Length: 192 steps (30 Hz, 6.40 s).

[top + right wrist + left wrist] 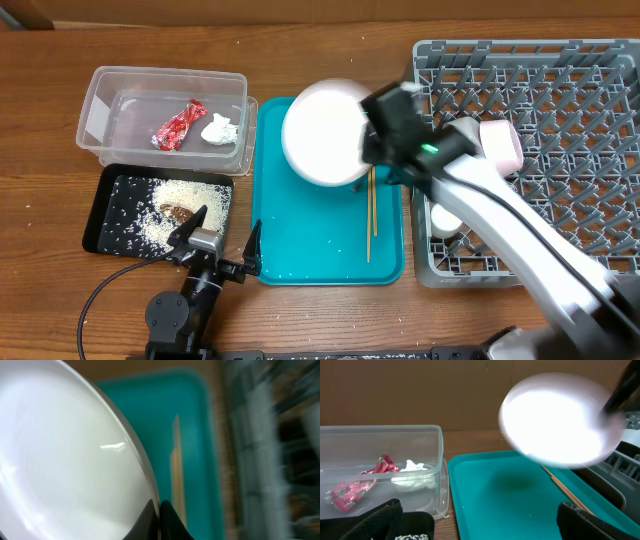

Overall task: Sort waste into correct bins and load items into the dishwasher
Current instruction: 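Carry the white plate to the rack and stand it upright, right gripper, then reach the right gripper down to the chopsticks on the teal tray, then grasp one chopstick with the right gripper and place it in the rack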

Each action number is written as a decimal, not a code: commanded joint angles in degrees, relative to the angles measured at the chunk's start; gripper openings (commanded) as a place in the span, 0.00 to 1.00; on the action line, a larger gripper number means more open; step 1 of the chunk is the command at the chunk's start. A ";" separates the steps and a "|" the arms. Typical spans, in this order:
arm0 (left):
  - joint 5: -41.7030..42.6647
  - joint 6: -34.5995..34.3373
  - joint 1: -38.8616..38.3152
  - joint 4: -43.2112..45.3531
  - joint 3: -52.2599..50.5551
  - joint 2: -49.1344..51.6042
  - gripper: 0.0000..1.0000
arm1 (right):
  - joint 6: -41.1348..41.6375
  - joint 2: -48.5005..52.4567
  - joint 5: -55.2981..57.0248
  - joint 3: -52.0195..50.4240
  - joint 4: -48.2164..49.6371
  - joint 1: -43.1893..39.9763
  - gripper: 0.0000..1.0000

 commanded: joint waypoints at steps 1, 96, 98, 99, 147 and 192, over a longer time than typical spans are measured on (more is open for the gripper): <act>0.85 1.09 0.33 0.15 -0.33 -0.63 1.00 | -0.83 -8.61 28.96 1.27 -1.95 -0.17 0.04; 0.85 1.09 0.33 0.15 -0.33 -0.63 1.00 | -15.02 9.99 -9.05 -10.95 2.19 6.69 0.48; 0.85 1.09 0.33 0.15 -0.33 -0.63 1.00 | -16.79 12.87 -10.40 -10.95 3.41 6.49 0.48; 0.85 1.09 0.33 0.15 -0.33 -0.63 1.00 | -17.44 14.10 -9.90 -10.95 3.89 6.25 0.48; 0.85 1.09 0.33 0.13 -0.33 -0.63 1.00 | -26.08 17.75 -21.33 -7.15 1.05 2.49 0.35; 0.87 1.09 0.33 0.15 -0.33 -0.63 1.00 | -22.91 14.40 -19.39 -17.07 10.60 -3.76 0.22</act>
